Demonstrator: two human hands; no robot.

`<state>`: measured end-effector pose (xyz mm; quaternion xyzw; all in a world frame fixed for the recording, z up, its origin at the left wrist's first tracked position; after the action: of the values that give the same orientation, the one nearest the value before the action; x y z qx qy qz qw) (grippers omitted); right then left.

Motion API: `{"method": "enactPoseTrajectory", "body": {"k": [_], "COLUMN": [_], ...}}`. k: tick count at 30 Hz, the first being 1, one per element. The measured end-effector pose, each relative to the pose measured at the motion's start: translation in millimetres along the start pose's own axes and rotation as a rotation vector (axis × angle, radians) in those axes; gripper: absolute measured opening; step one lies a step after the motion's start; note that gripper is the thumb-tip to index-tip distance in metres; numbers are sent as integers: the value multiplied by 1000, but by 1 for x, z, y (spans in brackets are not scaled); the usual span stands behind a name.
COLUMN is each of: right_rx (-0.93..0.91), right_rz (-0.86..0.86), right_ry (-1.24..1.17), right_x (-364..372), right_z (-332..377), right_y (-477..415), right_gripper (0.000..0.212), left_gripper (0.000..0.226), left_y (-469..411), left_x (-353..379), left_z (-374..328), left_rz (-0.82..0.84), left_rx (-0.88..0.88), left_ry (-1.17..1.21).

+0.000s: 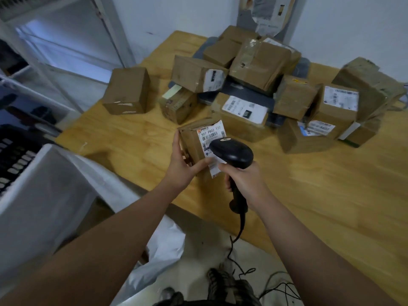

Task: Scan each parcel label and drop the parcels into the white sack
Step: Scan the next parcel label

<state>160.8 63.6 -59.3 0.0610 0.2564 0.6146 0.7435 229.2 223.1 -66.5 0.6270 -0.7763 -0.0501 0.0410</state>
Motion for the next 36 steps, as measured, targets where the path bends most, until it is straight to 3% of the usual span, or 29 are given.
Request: {"method": "enactPoseTrajectory", "body": {"k": [6,12,14,16,20,23,29,36], "right_rx": [2,110,127,145,176,194,202,161], "right_rz": [210,387,406,411,398,393,423,446], "right_ry": [95,132,168,192,241,263,387,512], "right_x": [151,280,303,320,345,360,388,414], "right_z": [-9,-47,-57,-67,-89,-109,-147,-170], "right_y": [32,78,86,90,92,92,87,74], "right_gripper": [20,16,22,22,15,20,20,14], "left_gripper": [108,95,81,72,72,71,76,86], "left_y": [91,180,188,196,230,238,238,236], "left_x": [-151,-298,-334,-358,-369,-365,-368,-340], "left_z": [33,92,114,148,225,266,329,378], "left_rz": [-140,-270,-202,8,443,620,496,529], "left_rx": [-28,-307,-431,-599,-919,-1028,-961,-941], "left_ry": [-103,-420,-750,-1038,-1174,-1225,-1055,-958]}}
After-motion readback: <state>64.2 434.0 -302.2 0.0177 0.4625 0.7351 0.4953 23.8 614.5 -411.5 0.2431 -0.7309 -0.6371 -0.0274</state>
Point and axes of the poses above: each hand's wrist, its own y-axis away from the middle knuckle, its own x-axis out of the palm, z = x × y, the point moved 8 cm from there along -y, towards the middle knuckle, and after that the axes turned 14 degrees about y, right-handed, at the moved point
